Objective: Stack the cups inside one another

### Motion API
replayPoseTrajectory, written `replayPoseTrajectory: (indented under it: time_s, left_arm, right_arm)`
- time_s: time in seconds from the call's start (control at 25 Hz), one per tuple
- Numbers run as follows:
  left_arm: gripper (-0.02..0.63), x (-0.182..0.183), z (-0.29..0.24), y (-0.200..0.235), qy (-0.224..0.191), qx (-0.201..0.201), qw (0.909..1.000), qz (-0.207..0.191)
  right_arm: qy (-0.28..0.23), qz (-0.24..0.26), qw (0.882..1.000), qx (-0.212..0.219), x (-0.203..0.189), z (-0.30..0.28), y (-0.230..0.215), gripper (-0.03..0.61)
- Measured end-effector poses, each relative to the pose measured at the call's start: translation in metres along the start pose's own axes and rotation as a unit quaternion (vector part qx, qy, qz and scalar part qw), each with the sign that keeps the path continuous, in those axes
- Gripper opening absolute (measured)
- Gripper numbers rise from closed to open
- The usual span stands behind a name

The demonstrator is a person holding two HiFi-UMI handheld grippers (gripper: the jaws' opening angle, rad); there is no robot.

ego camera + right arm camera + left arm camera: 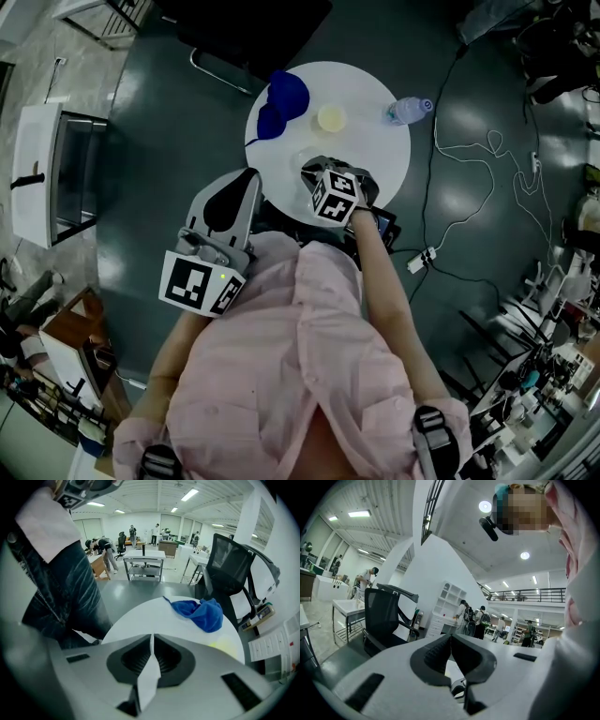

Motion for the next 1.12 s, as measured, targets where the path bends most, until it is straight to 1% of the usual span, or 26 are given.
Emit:
replayPoseTrajectory:
  time_s: [0.44,0.72,0.76,0.84,0.88,1.12]
  left_arm:
    - [0.02,-0.0015,0.0058,0.001,-0.002,0.0,1.0,-0.002]
    - [0.02,-0.0005,0.0058,0.0011,-0.003,0.0,1.0,0.0]
    - [0.02,-0.001,0.0061,0.001,-0.004,0.0,1.0,0.0]
    - [0.02,-0.0016,0.0069,0.0009,-0.005,0.001,1.0,0.0]
    - [0.02,-0.0017,0.0073,0.001,-0.006,0.002,1.0,0.0]
    - [0.02,0.0002,0.0082,0.0007,-0.009,0.002,1.0,0.002]
  right_arm:
    - [-0.007,-0.012,1.0,0.005,0.0006,-0.0052,-0.0012,0.04]
    - [-0.011,-0.023,0.999,0.022,0.0004,-0.0036,-0.0009,0.043]
    - [-0.011,-0.025,0.999,0.024,0.0001,-0.0038,-0.0007,0.054]
    - [-0.013,-0.032,0.999,0.031,-0.0002,-0.0038,-0.0004,0.115]
    - [-0.013,-0.034,0.999,0.034,-0.0002,-0.0036,-0.0001,0.127]
    - [-0.011,-0.039,0.998,0.038,-0.0004,-0.0011,0.001,0.156]
Point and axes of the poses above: the fingertips, and each gripper's own axes: z backward along the fingers, y to its left, x out of its top, the point moved 10 cm from there along z, backward along the fingers
